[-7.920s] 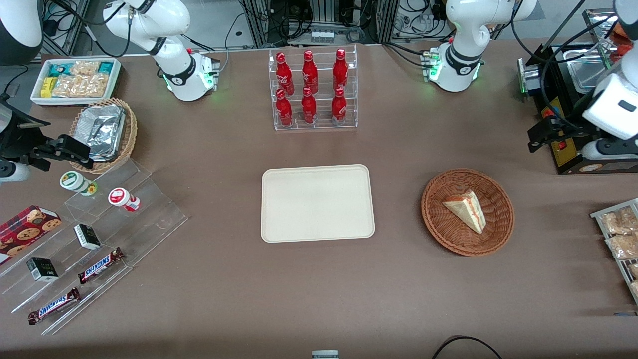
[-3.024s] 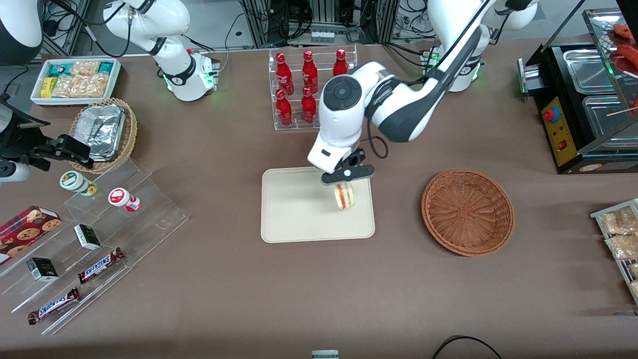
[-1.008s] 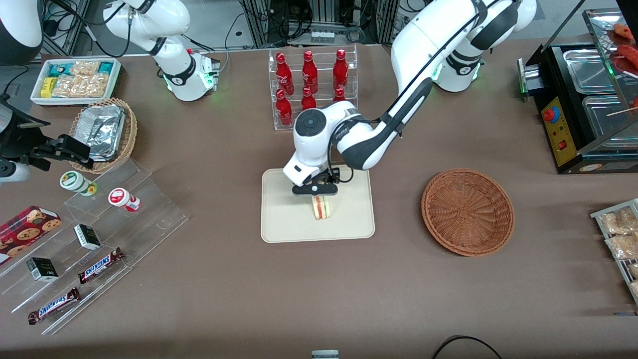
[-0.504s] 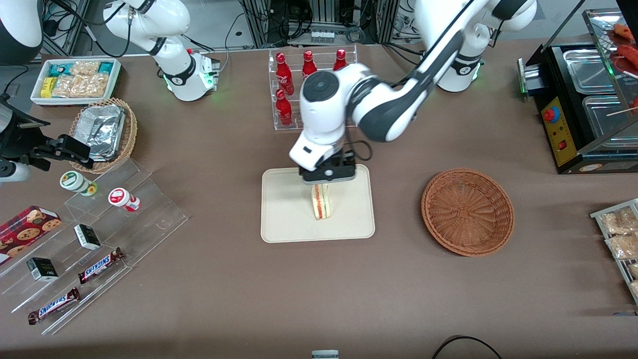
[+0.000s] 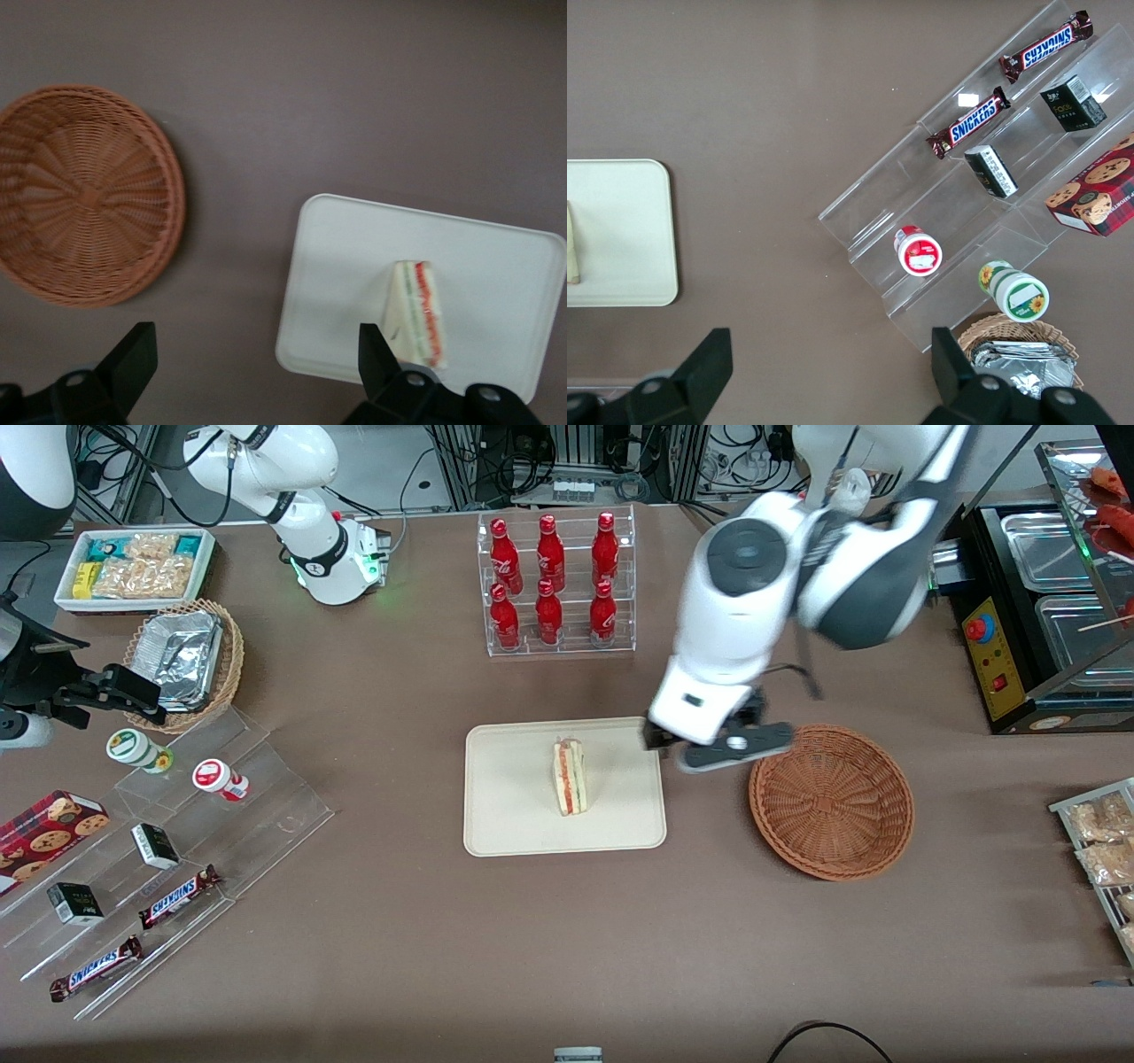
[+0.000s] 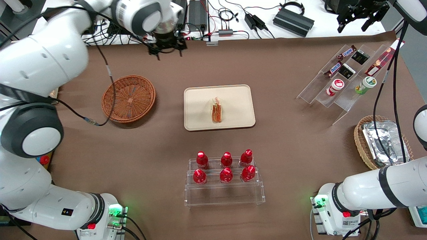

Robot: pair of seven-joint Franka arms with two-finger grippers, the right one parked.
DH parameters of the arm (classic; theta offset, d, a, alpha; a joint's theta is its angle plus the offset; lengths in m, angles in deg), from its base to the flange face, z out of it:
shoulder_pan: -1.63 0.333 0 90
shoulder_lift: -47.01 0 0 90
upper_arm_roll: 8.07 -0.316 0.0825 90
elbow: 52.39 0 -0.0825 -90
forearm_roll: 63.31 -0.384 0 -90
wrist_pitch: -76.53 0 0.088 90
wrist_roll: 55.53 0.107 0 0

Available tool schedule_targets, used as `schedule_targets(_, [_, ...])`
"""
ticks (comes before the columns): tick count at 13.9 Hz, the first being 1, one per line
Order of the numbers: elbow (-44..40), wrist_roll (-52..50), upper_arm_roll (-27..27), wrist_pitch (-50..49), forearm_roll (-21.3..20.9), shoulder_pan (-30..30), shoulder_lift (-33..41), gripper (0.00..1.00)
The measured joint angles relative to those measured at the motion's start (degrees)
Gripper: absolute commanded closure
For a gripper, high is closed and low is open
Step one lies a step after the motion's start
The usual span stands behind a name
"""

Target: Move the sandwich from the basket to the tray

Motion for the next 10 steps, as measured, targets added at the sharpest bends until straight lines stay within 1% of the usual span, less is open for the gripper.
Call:
schedule_targets(5, [1.1,16.4,-0.2,-6.9,2.8,9.7,5.3,0.00])
schedule_targets(7, [3.1,22.8,-0.2,-7.8,5.1,13.6,8.0,0.00])
schedule_targets(9, [6.4,27.8,-1.1,-8.0,6.8,15.6,11.7,0.00])
schedule_targets(10, [8.4,30.1,-3.1,-8.0,7.6,15.2,13.8,0.00])
